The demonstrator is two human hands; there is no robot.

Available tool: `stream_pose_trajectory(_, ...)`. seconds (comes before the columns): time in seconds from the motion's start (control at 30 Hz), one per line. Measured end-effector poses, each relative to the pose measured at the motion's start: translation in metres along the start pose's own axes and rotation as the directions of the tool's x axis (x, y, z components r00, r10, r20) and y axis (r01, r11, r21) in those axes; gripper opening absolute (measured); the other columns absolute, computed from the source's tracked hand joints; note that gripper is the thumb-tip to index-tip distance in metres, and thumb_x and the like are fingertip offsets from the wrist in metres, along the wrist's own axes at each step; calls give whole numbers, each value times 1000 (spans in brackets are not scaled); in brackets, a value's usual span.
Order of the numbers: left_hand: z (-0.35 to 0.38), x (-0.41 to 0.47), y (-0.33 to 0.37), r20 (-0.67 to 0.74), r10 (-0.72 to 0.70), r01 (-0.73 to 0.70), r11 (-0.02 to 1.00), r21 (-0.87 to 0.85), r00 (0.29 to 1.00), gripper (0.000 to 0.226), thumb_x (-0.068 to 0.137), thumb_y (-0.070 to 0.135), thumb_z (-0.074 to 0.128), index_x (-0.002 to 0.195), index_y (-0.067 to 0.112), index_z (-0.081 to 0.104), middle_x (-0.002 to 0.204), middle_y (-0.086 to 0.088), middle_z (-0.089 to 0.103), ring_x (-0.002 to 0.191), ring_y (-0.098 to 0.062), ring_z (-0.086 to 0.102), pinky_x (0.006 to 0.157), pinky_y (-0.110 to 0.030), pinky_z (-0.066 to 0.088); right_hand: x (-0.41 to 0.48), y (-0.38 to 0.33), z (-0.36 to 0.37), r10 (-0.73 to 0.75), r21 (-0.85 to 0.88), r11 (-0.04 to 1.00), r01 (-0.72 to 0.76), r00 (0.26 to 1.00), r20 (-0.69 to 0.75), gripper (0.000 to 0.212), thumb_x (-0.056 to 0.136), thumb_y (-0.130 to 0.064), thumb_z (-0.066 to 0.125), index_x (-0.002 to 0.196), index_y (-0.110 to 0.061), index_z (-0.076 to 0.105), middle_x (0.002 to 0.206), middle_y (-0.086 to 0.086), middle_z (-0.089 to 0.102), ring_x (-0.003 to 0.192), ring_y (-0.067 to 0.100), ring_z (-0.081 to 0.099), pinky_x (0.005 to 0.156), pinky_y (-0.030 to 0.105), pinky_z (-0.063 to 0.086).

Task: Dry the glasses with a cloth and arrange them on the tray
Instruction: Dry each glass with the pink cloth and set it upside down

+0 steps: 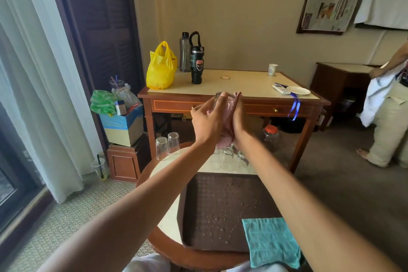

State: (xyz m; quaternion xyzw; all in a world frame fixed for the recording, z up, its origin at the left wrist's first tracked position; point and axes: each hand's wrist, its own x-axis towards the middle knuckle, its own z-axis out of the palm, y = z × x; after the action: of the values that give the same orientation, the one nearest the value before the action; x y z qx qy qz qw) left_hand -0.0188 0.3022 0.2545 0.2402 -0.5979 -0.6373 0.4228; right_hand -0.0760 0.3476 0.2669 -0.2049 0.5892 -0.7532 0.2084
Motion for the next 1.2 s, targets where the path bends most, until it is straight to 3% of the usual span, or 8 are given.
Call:
stream_pose_trajectory(0.17,-18,0,12,13,-72,72,997,-40,997,44,90,61,68,103,22,81,92,6,79,92,-8,74,86,-31,60,-22,25,-6,-81,-271,957,105,992,100,66,103,-61,12,103,-20,64,60,-10,65,54,-4,63,56,16,50)
stream_pose_trajectory(0.27,-29,-1,10,27,-160,162,985,-66,987,32,95,53,67,85,23,76,82,5,76,88,-13,71,83,-32,56,-39,38,5,-242,-322,908,268,963,118,50,107,-51,29,101,-12,59,64,7,63,46,11,61,42,26,50)
stream_pose_trajectory(0.4,-33,-9,6,39,-191,194,974,-116,981,32,97,49,66,112,21,68,106,1,73,104,-16,70,89,-34,58,-37,50,7,-327,-368,867,335,941,87,45,97,-60,41,124,-24,45,108,7,67,87,21,69,74,43,59)
stream_pose_trajectory(0.5,-30,-19,6,94,-192,202,972,-121,977,30,104,45,55,117,23,70,101,6,75,89,-6,72,68,-21,58,-30,36,7,-369,-269,892,364,929,36,39,98,-57,44,119,-24,52,107,0,68,94,15,69,85,43,59)
stream_pose_trajectory(0.63,-27,-27,7,137,-156,167,983,-71,978,25,98,52,62,107,30,70,103,6,77,94,-8,75,71,-23,57,-11,9,1,-93,-153,984,89,995,-19,50,99,-64,36,92,-26,68,87,-1,73,84,15,71,80,37,58)
stream_pose_trajectory(0.8,-31,-27,15,89,-125,128,991,-31,988,34,89,47,75,109,19,75,96,3,79,91,-13,76,86,-32,60,-24,14,5,286,-13,958,-288,956,-66,78,89,-83,26,93,-20,73,100,13,76,90,25,73,88,40,58)
stream_pose_trajectory(1.0,-42,-17,18,17,-149,150,980,-128,989,28,97,41,67,113,18,70,104,1,74,99,-13,70,79,-28,54,-64,26,19,-284,-261,921,288,957,54,38,109,-38,34,92,-20,63,76,2,65,57,1,62,47,16,44)
stream_pose_trajectory(1.2,-43,-21,15,85,-293,301,949,-96,952,36,106,44,51,103,17,74,85,-2,74,79,-18,69,67,-31,56,-40,26,22,-334,-282,904,320,942,-2,56,93,-61,52,126,-17,48,109,4,66,90,19,69,74,37,62)
